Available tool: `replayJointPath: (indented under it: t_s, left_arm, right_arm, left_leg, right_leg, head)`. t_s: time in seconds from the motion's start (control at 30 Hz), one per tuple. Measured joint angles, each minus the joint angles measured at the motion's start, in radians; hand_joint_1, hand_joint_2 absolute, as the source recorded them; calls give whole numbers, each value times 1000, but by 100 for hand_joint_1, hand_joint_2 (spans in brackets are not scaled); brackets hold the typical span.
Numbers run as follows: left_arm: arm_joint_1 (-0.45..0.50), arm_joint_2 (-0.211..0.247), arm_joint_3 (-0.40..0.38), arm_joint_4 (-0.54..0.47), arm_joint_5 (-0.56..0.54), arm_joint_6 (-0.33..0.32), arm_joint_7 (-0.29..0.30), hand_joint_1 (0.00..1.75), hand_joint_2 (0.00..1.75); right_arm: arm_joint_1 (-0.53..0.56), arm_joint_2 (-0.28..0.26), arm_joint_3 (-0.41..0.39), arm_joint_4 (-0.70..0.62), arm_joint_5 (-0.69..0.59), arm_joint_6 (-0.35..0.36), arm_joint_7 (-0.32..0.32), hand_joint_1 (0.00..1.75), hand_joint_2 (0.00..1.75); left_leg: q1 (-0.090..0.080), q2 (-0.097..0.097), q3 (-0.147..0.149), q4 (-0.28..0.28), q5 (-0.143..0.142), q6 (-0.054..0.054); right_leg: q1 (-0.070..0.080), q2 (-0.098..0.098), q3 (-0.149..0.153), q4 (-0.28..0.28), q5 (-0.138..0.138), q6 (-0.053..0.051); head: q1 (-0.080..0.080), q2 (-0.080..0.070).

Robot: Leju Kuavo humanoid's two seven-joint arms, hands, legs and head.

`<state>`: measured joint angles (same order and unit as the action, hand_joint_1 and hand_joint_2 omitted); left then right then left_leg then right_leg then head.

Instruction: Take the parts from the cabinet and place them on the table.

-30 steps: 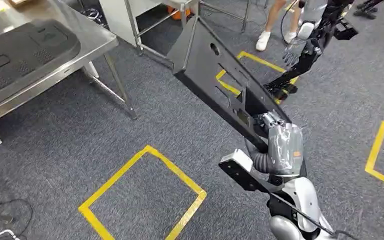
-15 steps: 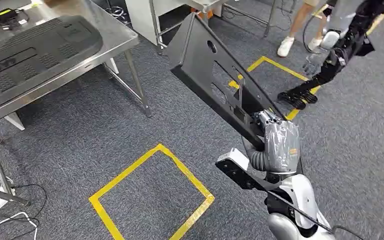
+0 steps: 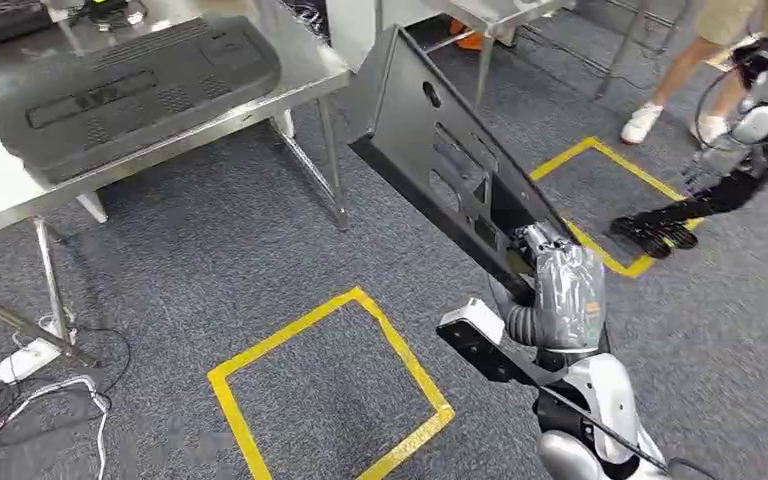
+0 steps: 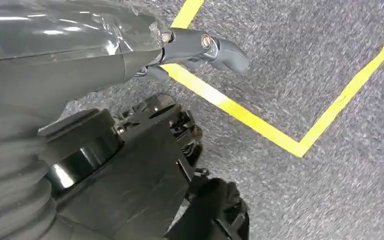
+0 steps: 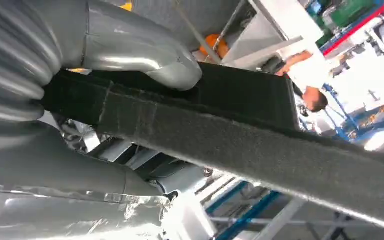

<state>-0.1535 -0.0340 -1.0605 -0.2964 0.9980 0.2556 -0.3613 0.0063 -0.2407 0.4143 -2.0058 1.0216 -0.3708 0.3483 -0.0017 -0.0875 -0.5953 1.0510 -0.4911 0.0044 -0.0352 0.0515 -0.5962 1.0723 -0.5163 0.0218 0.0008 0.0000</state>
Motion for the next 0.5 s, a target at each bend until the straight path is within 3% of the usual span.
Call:
replayJointPath:
  t_s: [0.07,0.1,0.13,0.17,0.2,0.27,0.3,0.33,0.4,0.43,0.47,0.5]
  left_arm:
    - [5,0,0,0,0,0,0,0,175]
    - [5,1,0,0,0,0,0,0,175]
    - [5,1,0,0,0,0,0,0,175]
    - [2,1,0,0,0,0,-1,0,175]
    - [0,1,0,0,0,0,-1,0,175]
    - [2,1,0,0,0,0,-1,0,175]
    - [4,1,0,0,0,0,-1,0,175]
    - [4,1,0,0,0,0,-1,0,175]
    - [3,1,0,0,0,0,-1,0,175]
    - [3,1,0,0,0,0,-1,0,175]
    - [1,1,0,0,0,0,-1,0,175]
    - [0,1,0,0,0,0,-2,0,175]
  right_arm:
    - [-4,0,0,0,0,0,0,175,175]
    - [-6,0,0,0,0,0,0,175,175]
    - [-7,0,0,0,1,0,-1,175,175]
    - [-6,0,0,0,1,0,-1,175,175]
    - [-6,0,0,0,1,0,-1,175,175]
    - [-6,0,0,0,1,0,-1,175,175]
    - [-6,0,0,0,1,0,-1,175,175]
    - [-6,0,0,0,1,0,-1,175,175]
    - [-6,0,0,0,1,0,-1,175,175]
    - [-7,0,0,0,1,0,-1,175,175]
    - [-6,0,0,0,1,0,-1,175,175]
    - [-7,0,0,0,1,0,-1,175,175]
  left_leg:
    - [4,-14,-1,-5,4,-8]
    - [3,-21,-1,-1,0,-11]
    - [-1,13,-3,19,-14,-17]
    - [-1,44,-25,63,-40,-24]
    - [2,61,-59,132,-73,-30]
    - [8,75,-136,276,-123,-35]
    - [10,77,-149,296,-118,-35]
    - [10,78,-139,269,-90,-32]
    - [6,89,-65,110,2,-19]
    - [-2,116,-23,20,38,-5]
    - [-11,142,-11,2,20,1]
    - [-16,134,-14,-10,23,6]
  right_leg:
    - [7,-14,2,0,0,-11]
    - [-2,-25,6,-8,2,-18]
    - [-2,-36,12,-12,3,-21]
    - [-2,-45,16,-14,1,-25]
    - [-1,-56,18,-15,0,-28]
    - [1,-77,20,-15,-4,-31]
    - [1,-86,22,-15,-6,-31]
    - [2,-95,25,-15,-9,-31]
    - [3,-112,37,-16,-16,-27]
    - [3,-119,44,-18,-20,-25]
    - [8,-128,48,-20,-23,-21]
    - [7,-131,48,-23,-23,-17]
  head:
    - [-3,0]
    - [-3,0]
    - [-7,0]
    - [-20,0]
    - [-21,0]
    - [-21,0]
    - [-22,0]
    - [-22,0]
    - [-22,0]
    - [-22,0]
    - [-20,0]
    - [-22,0]
